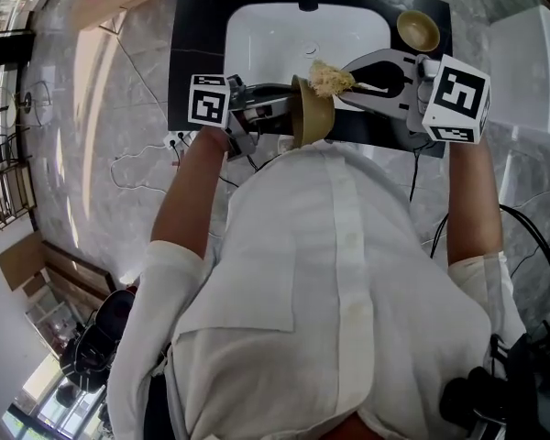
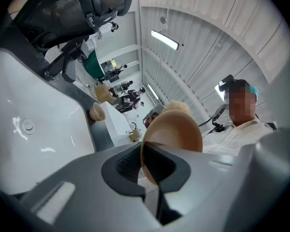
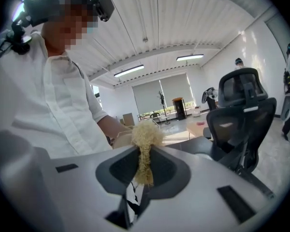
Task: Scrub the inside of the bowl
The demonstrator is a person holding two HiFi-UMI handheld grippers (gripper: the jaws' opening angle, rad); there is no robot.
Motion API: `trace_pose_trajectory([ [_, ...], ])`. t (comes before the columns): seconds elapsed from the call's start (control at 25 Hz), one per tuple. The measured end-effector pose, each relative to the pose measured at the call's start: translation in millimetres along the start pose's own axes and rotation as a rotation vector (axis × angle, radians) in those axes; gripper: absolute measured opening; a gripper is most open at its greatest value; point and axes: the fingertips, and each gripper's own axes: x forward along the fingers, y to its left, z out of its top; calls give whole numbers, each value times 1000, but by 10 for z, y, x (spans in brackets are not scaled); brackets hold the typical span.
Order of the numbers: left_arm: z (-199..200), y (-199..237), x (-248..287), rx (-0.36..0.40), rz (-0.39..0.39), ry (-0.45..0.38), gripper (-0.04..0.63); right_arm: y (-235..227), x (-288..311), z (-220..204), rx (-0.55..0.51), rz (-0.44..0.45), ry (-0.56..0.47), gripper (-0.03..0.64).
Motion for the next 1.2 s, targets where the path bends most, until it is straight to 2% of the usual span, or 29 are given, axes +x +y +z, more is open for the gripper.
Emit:
trace_pose_trajectory([
  [0.2, -96, 129, -31, -16, 41, 40, 11, 193, 167, -37, -4, 44, 17, 51],
  [0.48, -18, 217, -149, -74, 49, -38, 11, 402, 305, -30, -44, 36, 20, 51],
  [0.76, 212, 84, -323, -174, -85, -162, 11, 589, 625, -132, -19, 88, 33, 51],
  [0.96, 318, -39, -408, -168, -160, -194, 11, 583, 842, -386, -4, 91, 74, 51],
  [1.08, 317, -120, -481, -128, -176, -167, 11, 538, 961, -496, 13, 80, 107, 51],
  [1.2, 225, -211, -604, -88, -160, -106, 11, 509, 1099, -558, 25, 58, 148, 51],
])
